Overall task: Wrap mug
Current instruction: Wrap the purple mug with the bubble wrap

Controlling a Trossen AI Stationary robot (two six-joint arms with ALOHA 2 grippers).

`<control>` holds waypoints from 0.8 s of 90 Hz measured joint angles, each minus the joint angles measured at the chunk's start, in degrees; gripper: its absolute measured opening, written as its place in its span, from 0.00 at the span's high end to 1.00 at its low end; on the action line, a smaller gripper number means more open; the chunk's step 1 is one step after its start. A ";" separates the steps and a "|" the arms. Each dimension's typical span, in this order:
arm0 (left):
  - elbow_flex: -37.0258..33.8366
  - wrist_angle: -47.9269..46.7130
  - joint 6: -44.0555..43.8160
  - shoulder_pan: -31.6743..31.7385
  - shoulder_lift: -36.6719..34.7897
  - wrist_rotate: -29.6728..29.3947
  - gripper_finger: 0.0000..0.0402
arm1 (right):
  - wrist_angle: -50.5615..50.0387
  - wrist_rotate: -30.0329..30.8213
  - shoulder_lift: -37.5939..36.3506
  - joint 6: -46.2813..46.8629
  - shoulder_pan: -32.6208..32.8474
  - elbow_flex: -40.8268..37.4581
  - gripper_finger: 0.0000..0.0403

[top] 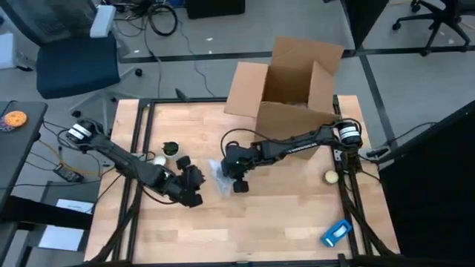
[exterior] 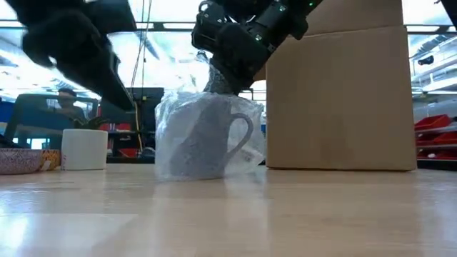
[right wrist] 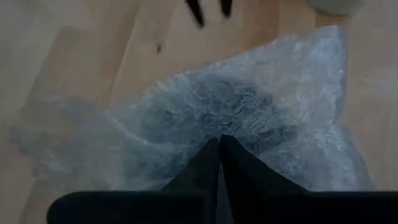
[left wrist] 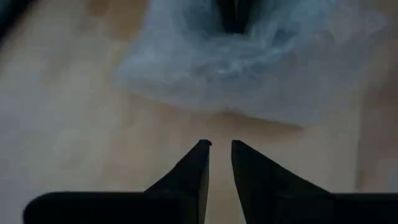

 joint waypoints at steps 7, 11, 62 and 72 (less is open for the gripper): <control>-3.04 9.21 3.55 1.69 1.92 3.44 0.87 | -1.71 -0.05 -0.04 0.74 0.02 0.08 1.00; -3.41 12.77 5.07 2.61 3.40 3.96 0.87 | -2.53 -0.08 -0.05 1.19 0.07 0.11 1.00; 1.68 29.56 19.42 8.12 15.50 10.95 0.87 | -31.73 -5.28 0.60 12.40 3.67 7.45 1.00; 1.74 29.48 19.41 7.82 15.50 10.95 0.87 | -31.04 -3.99 2.49 12.97 3.78 7.25 1.00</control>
